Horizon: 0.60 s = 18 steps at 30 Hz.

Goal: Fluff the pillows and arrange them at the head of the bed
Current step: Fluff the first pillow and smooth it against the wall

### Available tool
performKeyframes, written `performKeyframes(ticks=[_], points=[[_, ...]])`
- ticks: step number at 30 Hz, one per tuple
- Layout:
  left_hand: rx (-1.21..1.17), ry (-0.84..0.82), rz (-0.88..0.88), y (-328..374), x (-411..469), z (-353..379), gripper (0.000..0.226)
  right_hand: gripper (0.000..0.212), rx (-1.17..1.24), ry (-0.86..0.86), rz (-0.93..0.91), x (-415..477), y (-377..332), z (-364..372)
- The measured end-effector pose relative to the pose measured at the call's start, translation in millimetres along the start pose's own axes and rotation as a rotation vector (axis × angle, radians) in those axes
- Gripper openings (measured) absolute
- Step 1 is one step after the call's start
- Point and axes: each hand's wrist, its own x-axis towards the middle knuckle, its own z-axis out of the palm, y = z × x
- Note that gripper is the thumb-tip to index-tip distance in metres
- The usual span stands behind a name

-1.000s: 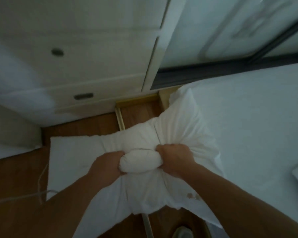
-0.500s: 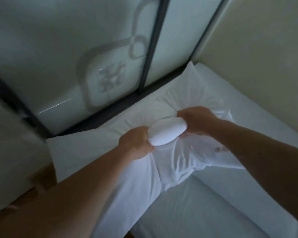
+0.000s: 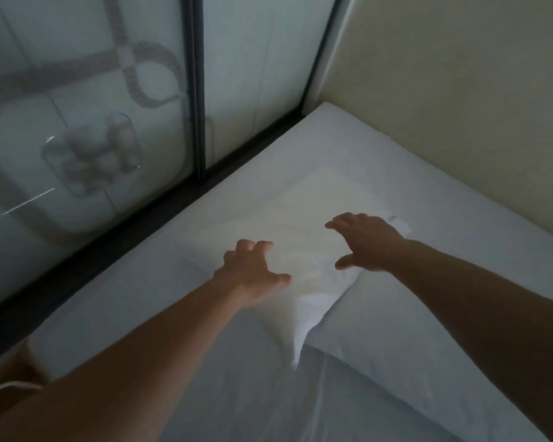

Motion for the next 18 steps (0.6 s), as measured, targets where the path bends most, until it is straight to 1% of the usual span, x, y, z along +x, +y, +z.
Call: performKeyframes(ticks=[3,7,9,11,14,18], points=[[0.081,-0.003,0.033,-7,37,15,0.075,0.084,0.019,-0.016,0.019,29,9,18],[0.197,0.057,0.097,-10,104,32,0.078,0.078,0.062,0.045,0.124,72,35,37],[0.271,0.024,0.099,-13,131,45,0.081,0.076,0.094,0.023,0.166,88,44,52],[0.295,-0.006,0.085,-17,158,59,0.089,0.074,0.124,-0.005,0.216,102,54,69],[0.333,-0.021,0.054,-10,197,67,0.101,0.081,0.241,-0.032,0.387,130,74,81],[0.287,0.015,-0.018,16,269,80,0.118,0.103,0.475,0.005,0.703,193,109,85]])
